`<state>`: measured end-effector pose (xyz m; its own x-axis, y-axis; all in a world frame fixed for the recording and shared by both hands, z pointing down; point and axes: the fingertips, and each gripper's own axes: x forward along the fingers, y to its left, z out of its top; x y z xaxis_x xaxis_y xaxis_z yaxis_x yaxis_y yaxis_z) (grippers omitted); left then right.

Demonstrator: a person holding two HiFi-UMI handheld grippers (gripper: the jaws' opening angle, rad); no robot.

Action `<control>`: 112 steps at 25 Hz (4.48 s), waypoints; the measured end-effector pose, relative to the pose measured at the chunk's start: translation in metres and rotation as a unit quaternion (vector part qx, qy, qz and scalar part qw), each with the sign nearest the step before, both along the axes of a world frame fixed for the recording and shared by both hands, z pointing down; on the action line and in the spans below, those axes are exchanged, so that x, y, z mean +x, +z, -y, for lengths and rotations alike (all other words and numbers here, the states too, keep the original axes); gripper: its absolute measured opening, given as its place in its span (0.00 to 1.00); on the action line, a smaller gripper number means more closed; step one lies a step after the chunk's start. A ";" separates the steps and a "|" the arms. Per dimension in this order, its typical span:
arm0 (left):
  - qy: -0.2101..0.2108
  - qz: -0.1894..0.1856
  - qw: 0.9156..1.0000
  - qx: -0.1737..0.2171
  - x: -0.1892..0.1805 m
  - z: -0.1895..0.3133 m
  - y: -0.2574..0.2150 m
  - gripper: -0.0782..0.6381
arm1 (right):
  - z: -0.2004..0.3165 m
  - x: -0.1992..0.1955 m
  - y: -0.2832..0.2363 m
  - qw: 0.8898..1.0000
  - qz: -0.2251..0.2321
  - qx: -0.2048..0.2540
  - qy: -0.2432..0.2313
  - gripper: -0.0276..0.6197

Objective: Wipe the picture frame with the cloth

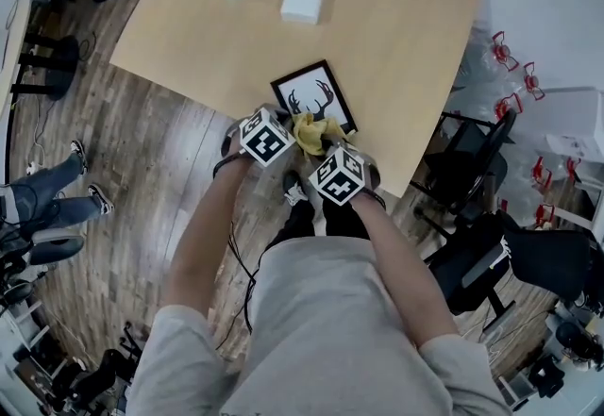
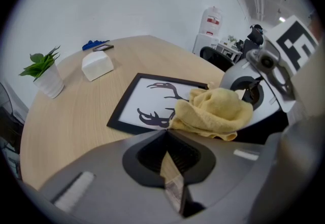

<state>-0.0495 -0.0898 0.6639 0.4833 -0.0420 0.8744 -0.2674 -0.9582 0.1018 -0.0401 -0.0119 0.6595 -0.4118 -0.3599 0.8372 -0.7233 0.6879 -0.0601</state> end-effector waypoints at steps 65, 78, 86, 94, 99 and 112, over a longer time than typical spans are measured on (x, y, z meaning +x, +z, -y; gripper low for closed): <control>-0.024 -0.003 1.000 -0.014 -0.002 -0.002 0.000 0.18 | 0.078 0.113 0.001 0.997 -0.019 -0.019 0.066 0.12; -0.038 -0.005 0.999 -0.018 -0.001 -0.001 0.001 0.18 | 0.124 0.104 0.001 0.999 -0.014 -0.014 0.032 0.13; -0.050 -0.008 0.998 -0.020 -0.001 -0.001 0.001 0.18 | 0.149 0.099 0.003 1.000 -0.007 -0.002 0.021 0.13; -0.058 -0.005 0.998 -0.022 -0.001 -0.001 0.001 0.18 | 0.167 0.095 -0.007 1.000 -0.009 0.000 0.011 0.13; -0.068 -0.005 0.997 -0.021 -0.001 -0.001 0.001 0.18 | 0.177 0.093 -0.008 1.000 -0.009 0.003 0.009 0.13; -0.092 -0.002 0.996 -0.013 -0.002 0.000 0.002 0.18 | 0.189 0.091 -0.008 1.000 0.001 0.014 0.008 0.13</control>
